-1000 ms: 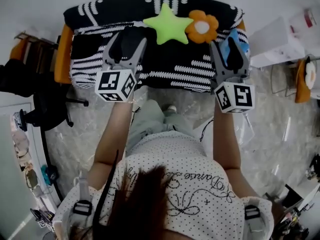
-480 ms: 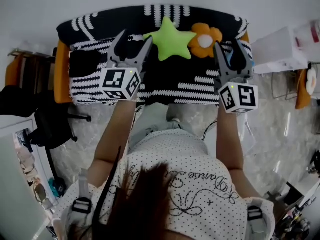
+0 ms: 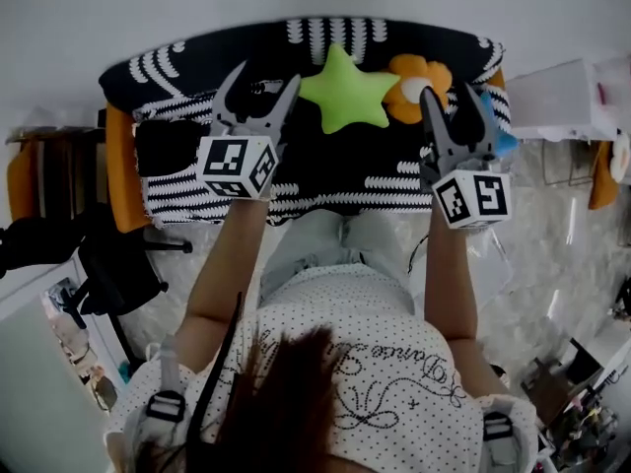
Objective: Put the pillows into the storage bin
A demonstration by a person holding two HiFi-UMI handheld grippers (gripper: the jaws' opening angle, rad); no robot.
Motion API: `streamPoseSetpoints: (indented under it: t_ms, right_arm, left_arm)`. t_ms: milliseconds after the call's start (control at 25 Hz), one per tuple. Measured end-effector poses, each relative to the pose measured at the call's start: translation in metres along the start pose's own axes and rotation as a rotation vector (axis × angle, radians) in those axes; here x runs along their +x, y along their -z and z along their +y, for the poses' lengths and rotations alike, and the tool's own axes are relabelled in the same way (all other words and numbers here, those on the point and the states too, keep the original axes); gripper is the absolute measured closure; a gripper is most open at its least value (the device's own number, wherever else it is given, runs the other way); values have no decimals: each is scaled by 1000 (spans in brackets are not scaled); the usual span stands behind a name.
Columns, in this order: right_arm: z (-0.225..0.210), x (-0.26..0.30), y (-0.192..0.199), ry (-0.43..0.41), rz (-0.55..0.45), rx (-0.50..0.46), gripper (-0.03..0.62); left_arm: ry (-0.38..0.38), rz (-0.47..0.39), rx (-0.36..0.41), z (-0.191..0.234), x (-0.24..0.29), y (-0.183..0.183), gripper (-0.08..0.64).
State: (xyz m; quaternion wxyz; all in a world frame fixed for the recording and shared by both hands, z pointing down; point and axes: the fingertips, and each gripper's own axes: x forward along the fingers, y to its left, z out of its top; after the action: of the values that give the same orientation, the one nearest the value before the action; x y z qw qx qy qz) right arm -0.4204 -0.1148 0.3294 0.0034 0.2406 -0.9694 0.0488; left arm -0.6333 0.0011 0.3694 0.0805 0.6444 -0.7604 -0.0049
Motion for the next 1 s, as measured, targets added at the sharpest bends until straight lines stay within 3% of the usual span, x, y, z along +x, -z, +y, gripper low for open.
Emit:
streamPoseSetpoints:
  t_ms: [200, 400, 680, 1000]
  right_arm:
    - [-16, 26, 26, 1, 54, 31, 360]
    - [-36, 50, 59, -22, 109, 54, 359]
    - [-51, 91, 111, -123, 195, 60, 353]
    - [-72, 141, 171, -156, 236, 66, 348]
  left_arm:
    - [0, 66, -27, 10, 26, 34, 261]
    - [-4, 68, -41, 7, 56, 60, 261]
    - [-79, 81, -70, 14, 94, 98, 261]
    - [-135, 110, -65, 35, 134, 145, 261]
